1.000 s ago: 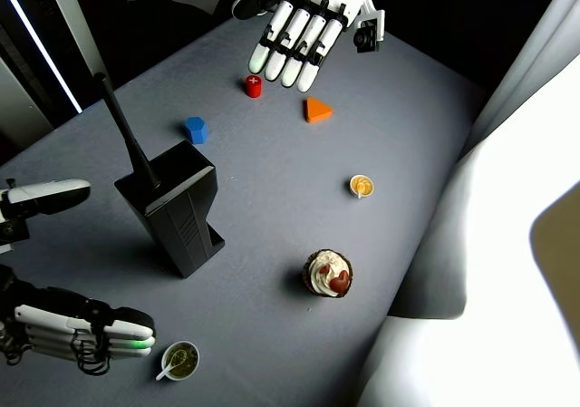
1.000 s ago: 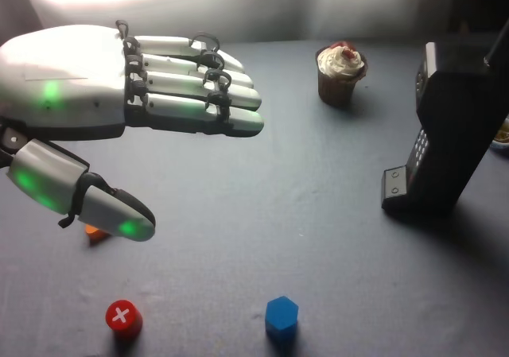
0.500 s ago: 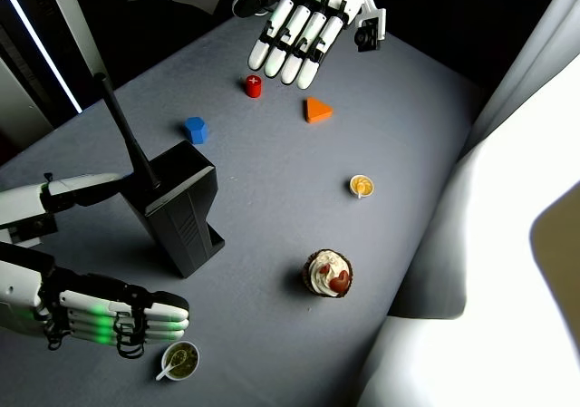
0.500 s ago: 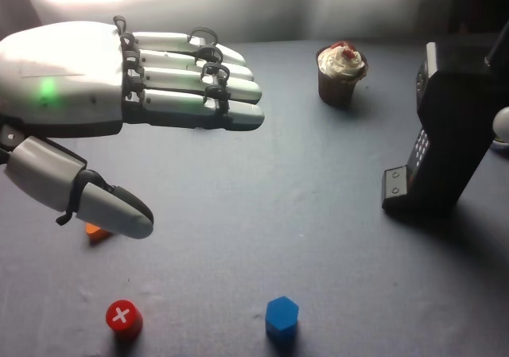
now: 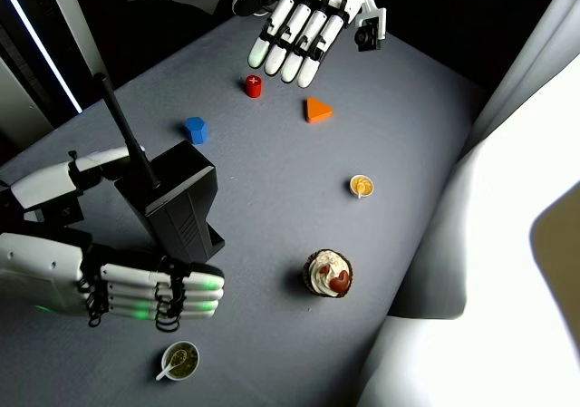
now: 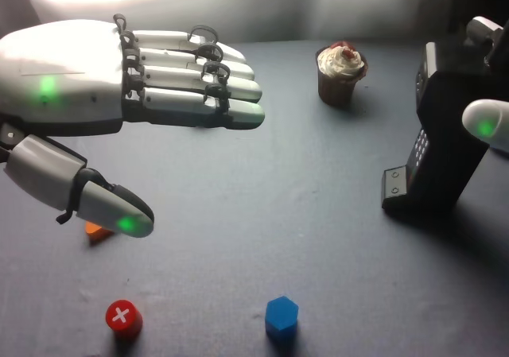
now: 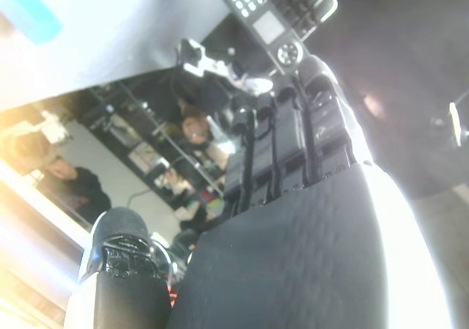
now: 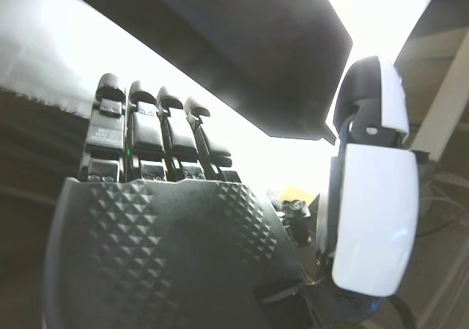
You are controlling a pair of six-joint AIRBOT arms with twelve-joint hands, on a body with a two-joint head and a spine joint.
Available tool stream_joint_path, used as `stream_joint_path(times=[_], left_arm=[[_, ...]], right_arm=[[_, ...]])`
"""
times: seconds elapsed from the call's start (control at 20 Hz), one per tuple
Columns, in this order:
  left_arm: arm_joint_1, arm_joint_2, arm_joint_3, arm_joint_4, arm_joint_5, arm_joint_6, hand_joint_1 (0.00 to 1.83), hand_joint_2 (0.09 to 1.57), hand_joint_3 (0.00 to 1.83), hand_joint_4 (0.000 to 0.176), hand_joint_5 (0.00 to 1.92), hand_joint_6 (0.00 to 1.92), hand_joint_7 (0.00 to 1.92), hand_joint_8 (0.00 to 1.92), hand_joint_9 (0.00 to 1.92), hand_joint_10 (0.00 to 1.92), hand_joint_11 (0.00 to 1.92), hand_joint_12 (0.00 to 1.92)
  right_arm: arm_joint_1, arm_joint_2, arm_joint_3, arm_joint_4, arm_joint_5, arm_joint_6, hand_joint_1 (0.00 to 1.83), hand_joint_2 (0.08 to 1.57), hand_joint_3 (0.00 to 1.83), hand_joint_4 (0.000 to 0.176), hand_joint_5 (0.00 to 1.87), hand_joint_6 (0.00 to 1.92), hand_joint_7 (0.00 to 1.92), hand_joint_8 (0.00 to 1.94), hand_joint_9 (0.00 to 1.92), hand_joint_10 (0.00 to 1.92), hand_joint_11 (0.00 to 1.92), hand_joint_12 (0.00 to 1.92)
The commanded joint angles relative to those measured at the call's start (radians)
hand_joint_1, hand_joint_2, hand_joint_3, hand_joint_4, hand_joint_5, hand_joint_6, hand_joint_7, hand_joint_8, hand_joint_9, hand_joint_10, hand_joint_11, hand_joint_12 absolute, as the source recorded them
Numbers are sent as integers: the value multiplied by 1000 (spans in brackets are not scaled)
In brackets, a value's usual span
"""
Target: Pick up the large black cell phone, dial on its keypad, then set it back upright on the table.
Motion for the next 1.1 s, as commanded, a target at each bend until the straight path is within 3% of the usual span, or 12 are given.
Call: stream_joint_path(times=[0.0,0.2,0.25,0.3,0.35,0.5,0.55,0.6,0.65,0.75,1.0,1.05], left_arm=[[-27,3,0,-94,-72,-2,0,1130,1,0,131,5,110,3,100,5,0,295],[-28,2,0,-94,-74,-2,0,1128,0,0,151,7,127,6,116,7,0,330],[-28,2,0,-94,-75,-2,0,1129,1,0,166,8,138,6,125,7,0,370],[-28,2,0,-94,-75,-2,0,1129,1,0,166,8,138,6,125,7,0,370],[-28,2,0,-94,-75,-2,0,1128,0,0,167,7,140,6,128,7,0,380],[-29,2,0,-94,-75,-2,0,1130,1,0,163,4,134,2,123,3,0,377],[-29,2,0,-94,-75,-2,0,1130,1,0,161,2,134,2,121,2,0,375],[-30,2,0,-93,-76,-2,0,1133,2,0,164,3,133,2,122,2,0,373],[-31,2,0,-93,-79,-2,0,1134,1,0,163,2,126,1,120,1,0,357],[-37,3,0,-89,-81,-2,0,1138,0,0,154,0,128,1,131,2,0,411],[-38,4,0,-87,-91,-5,0,1135,0,0,157,1,135,1,142,3,0,430],[-38,4,0,-85,-92,-11,0,1136,0,0,175,5,152,4,156,5,0,456]], right_arm=[[12,6,5,-2,122,9,718,924,1,0,0,0,0,0,0,0,0,202],[29,-1,15,-6,113,9,680,963,5,0,56,11,47,9,70,12,0,435],[36,-3,16,-6,110,9,785,1045,15,0,174,21,190,21,201,26,0,723],[40,-4,17,-6,107,9,785,1045,15,0,174,21,190,21,201,26,0,723],[45,-6,18,-6,102,9,877,1067,12,0,250,24,269,23,288,32,0,867],[58,-11,20,-23,92,9,1206,1122,3,0,674,24,743,18,841,91,513,1054],[62,-12,20,-27,90,9,1529,1108,1,0,823,23,802,767,899,891,765,1507],[69,-13,20,-29,88,9,1489,1145,1,0,749,856,858,979,879,1157,817,1647],[73,-13,20,-30,87,9,1485,1140,0,0,838,873,881,1029,885,1205,807,1661],[77,-11,21,-31,87,9,1382,1108,0,0,937,907,973,937,978,1222,928,1222],[88,0,25,-33,86,9,1380,1104,2,0,956,903,977,916,971,1219,893,1210],[97,2,28,-33,86,9,1467,1097,4,0,958,835,967,893,964,1111,868,1494]])
